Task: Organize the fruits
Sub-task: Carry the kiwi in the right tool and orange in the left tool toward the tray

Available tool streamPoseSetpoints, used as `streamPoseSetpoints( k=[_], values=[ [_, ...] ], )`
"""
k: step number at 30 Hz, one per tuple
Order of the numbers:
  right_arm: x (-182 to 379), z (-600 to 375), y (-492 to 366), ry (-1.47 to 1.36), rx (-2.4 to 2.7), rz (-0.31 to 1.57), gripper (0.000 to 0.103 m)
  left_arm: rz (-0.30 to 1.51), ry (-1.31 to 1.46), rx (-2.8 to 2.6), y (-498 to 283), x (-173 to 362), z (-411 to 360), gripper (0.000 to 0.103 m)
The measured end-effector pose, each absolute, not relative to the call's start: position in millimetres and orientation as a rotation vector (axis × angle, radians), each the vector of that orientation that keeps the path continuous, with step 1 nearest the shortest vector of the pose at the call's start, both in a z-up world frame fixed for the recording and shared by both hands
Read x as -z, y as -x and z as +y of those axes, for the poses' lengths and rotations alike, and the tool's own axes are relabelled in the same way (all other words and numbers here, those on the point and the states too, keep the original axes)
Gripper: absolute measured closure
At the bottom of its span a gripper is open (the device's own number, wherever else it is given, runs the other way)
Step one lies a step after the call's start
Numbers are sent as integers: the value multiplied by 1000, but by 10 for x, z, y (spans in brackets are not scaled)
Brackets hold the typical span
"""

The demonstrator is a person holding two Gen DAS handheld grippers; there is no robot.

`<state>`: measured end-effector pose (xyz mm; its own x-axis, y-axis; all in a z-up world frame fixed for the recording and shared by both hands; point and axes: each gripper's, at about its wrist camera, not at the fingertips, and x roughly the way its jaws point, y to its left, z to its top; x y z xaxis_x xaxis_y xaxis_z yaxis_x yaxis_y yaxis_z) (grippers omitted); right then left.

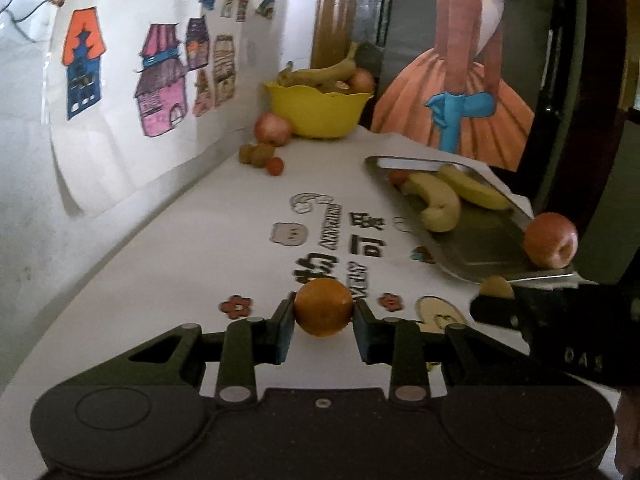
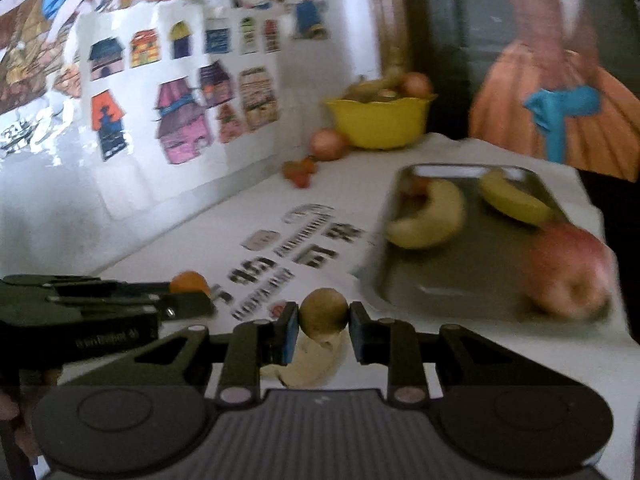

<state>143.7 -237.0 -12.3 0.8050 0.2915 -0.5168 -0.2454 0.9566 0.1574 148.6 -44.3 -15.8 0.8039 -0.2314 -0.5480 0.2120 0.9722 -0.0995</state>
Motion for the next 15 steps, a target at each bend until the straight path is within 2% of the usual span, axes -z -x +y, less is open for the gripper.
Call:
streamPoseSetpoints(
  k=[15],
  values=[
    [208,-2735,-1032,-184,-192,529,72,537,118,303,-1466,-36,-793,69]
  ],
)
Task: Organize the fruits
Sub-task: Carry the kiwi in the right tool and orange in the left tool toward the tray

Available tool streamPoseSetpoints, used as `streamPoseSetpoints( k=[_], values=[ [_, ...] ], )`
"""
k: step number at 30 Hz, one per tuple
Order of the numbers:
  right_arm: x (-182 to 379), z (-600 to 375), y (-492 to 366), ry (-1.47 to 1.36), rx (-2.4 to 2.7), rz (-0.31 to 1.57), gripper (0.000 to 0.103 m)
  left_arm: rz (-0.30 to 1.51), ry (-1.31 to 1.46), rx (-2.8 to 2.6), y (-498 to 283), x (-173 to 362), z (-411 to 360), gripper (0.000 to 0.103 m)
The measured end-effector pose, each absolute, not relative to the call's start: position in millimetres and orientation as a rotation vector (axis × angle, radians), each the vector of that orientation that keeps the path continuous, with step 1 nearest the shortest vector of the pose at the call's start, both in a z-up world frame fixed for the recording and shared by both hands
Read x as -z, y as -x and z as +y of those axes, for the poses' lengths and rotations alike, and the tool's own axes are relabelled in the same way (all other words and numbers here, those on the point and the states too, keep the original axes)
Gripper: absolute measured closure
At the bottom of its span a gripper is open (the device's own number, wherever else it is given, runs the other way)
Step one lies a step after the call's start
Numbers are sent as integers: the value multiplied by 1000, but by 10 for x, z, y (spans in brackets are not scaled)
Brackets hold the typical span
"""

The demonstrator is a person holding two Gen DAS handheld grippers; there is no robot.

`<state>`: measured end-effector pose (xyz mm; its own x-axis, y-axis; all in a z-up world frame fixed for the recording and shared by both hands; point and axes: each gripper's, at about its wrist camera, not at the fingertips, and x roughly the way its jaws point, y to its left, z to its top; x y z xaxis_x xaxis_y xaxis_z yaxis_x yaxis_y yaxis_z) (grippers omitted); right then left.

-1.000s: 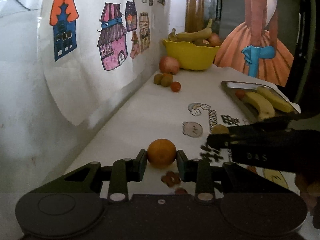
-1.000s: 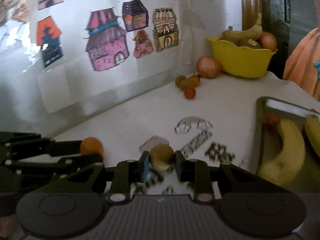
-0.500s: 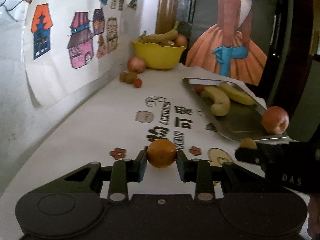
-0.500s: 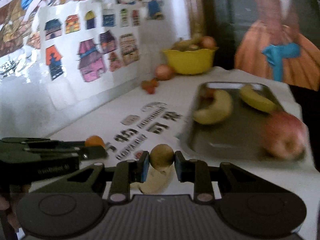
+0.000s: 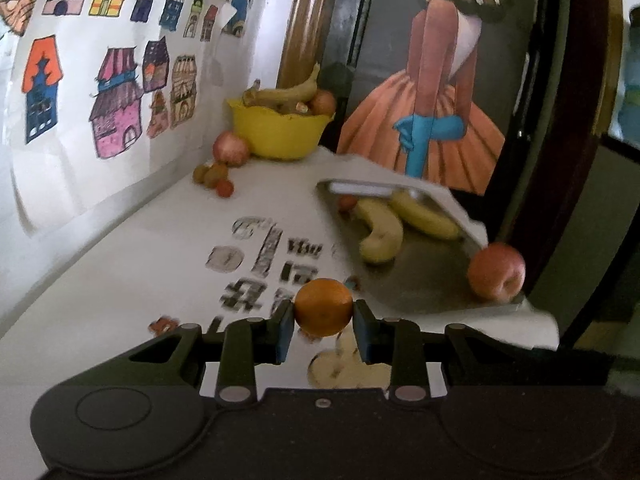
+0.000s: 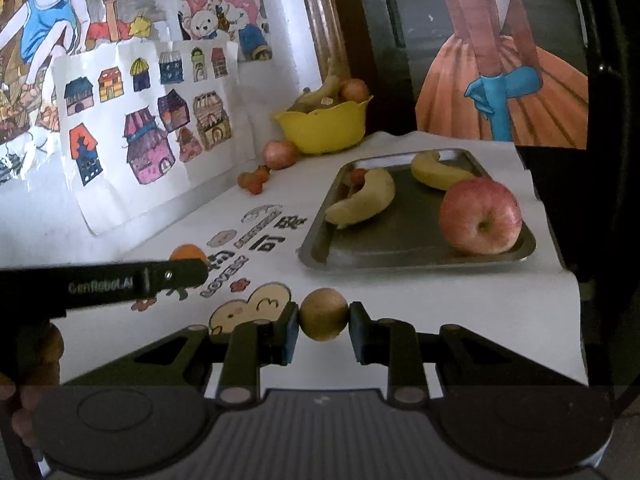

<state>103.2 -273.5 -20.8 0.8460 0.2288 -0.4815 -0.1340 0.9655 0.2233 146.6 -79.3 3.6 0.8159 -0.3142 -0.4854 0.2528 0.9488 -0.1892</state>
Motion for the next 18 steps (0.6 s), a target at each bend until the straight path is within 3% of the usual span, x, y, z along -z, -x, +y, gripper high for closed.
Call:
streamPoseSetpoints(
  k=[18],
  values=[
    [-142,-3315,-1607,-132,-105,360,72,524,115,317,-2072,-97,-1592,69]
  ],
)
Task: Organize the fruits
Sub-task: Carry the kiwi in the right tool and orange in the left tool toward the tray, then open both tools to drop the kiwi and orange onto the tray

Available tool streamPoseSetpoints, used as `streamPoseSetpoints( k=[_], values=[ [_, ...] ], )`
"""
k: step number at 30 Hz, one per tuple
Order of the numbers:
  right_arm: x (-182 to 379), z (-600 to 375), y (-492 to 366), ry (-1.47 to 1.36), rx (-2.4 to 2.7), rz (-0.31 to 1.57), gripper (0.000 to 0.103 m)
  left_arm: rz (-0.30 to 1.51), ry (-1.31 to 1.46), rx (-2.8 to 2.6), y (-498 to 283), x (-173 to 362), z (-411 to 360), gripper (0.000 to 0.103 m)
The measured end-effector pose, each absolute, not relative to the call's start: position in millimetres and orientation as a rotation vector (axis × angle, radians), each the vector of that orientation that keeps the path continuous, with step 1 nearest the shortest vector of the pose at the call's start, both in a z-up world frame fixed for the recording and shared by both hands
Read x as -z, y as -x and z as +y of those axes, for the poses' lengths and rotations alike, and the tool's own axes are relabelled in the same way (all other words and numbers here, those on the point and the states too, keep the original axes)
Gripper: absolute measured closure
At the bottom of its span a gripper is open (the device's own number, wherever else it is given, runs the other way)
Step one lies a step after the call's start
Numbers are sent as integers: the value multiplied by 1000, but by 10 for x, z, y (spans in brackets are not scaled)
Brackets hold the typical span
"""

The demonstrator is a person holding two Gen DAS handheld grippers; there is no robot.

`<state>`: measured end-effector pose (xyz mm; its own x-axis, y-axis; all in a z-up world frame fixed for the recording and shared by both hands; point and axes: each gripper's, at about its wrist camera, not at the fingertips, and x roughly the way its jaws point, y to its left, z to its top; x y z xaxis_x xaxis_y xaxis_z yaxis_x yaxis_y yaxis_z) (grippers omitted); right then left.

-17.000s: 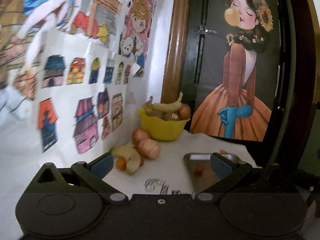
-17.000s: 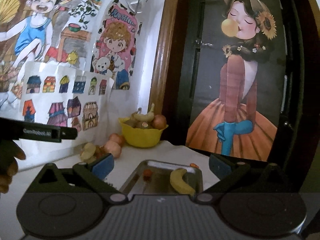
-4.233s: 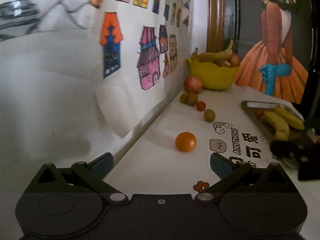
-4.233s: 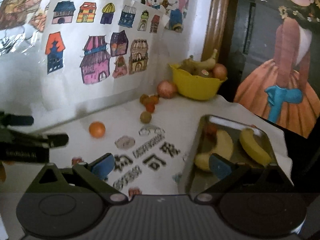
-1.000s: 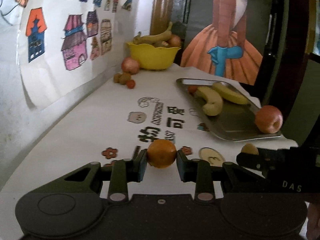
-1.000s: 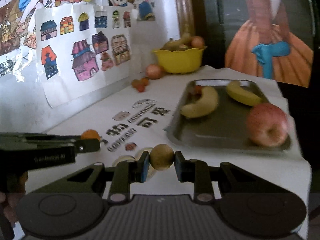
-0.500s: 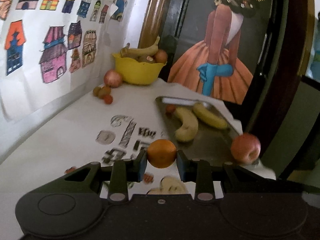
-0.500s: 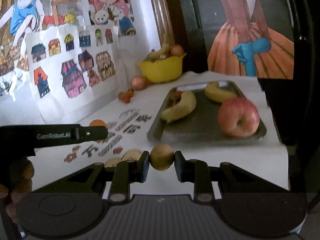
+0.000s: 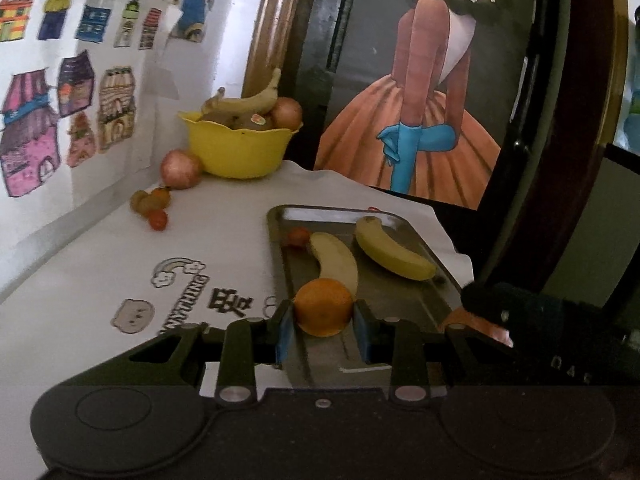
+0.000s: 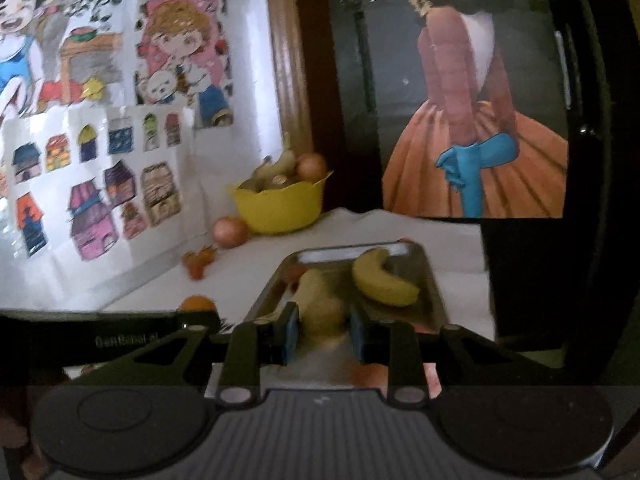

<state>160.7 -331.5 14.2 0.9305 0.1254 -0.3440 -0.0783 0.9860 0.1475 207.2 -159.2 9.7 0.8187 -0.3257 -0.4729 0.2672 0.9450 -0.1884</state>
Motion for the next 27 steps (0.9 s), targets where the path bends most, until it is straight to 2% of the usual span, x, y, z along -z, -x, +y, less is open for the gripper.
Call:
streamPoseSetpoints(
  k=[18,23,27],
  values=[
    [93,-3409,-1882,-105,-91,353,69,599,60,335,-2251,196,-1852,69],
    [100,-3410,-1869,-100,-87,339,51,614,64,327,-2272,222,-1851,68],
    [98,-3436,-1865,-110,-83,335,44,608,65,326,-2251,205,-1845,59]
  ],
)
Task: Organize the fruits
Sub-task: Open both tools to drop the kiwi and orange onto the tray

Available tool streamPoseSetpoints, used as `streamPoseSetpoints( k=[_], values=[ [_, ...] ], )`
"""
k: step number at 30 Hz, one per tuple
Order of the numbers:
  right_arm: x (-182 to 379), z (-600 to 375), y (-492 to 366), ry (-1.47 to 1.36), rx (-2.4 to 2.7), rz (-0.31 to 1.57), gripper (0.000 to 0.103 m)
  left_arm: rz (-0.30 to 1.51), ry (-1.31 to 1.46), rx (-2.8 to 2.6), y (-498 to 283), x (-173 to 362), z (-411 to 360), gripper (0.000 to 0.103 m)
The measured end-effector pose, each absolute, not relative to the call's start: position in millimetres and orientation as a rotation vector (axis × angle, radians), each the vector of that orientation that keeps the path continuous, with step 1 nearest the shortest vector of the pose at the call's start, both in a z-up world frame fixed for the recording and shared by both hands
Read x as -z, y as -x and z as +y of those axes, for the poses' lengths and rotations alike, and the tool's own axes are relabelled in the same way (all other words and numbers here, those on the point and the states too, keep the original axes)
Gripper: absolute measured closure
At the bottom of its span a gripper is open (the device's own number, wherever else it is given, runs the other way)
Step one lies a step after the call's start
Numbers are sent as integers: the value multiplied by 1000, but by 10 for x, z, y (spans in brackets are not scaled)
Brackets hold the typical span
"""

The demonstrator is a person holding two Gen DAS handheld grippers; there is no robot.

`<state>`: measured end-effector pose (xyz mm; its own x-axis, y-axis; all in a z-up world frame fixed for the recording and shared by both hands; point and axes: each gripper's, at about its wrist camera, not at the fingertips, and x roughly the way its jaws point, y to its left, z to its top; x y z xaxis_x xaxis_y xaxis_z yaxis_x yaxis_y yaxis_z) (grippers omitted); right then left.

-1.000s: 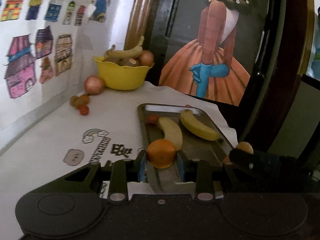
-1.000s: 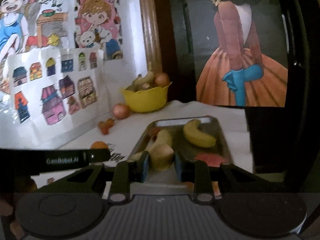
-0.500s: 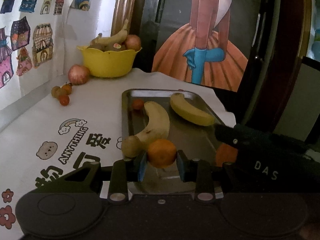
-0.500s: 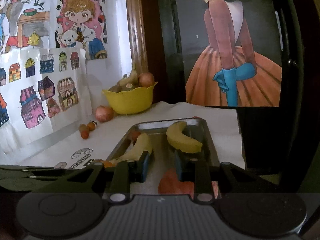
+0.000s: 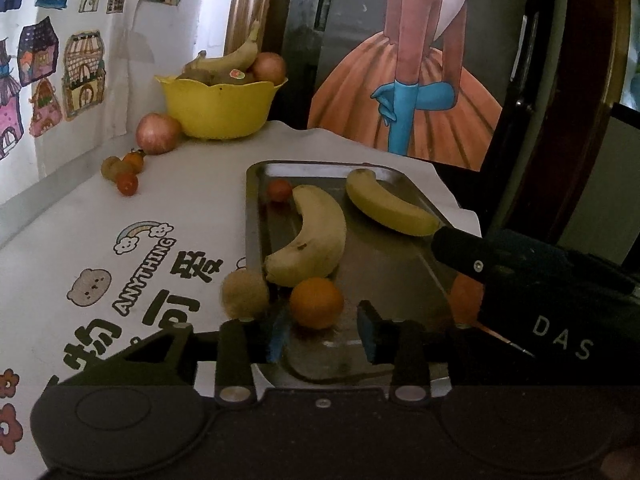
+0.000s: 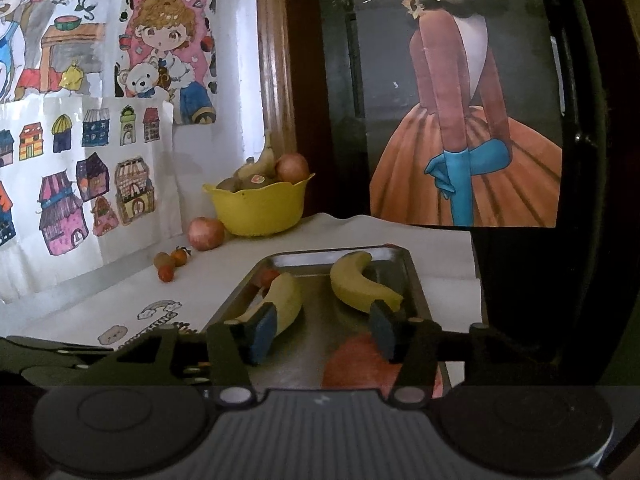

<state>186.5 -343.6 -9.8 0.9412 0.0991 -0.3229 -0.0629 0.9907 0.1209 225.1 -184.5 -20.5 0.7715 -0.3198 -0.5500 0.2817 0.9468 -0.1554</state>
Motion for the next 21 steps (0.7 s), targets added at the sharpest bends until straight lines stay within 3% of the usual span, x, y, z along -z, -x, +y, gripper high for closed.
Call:
streamPoseSetpoints(
  k=[5,16,21],
  values=[
    [60,-3467,-1812,-123,-79,321,28,589,73,327,-2185,150,-1820,48],
    [-216,-3456,-1546,-132,-53,239,4,487,103,280,-1895,-121,-1556,9],
    [-318,-3378,-1396,-120,-47,220,0,449,115,239,-1720,-236,-1322,5]
  ],
)
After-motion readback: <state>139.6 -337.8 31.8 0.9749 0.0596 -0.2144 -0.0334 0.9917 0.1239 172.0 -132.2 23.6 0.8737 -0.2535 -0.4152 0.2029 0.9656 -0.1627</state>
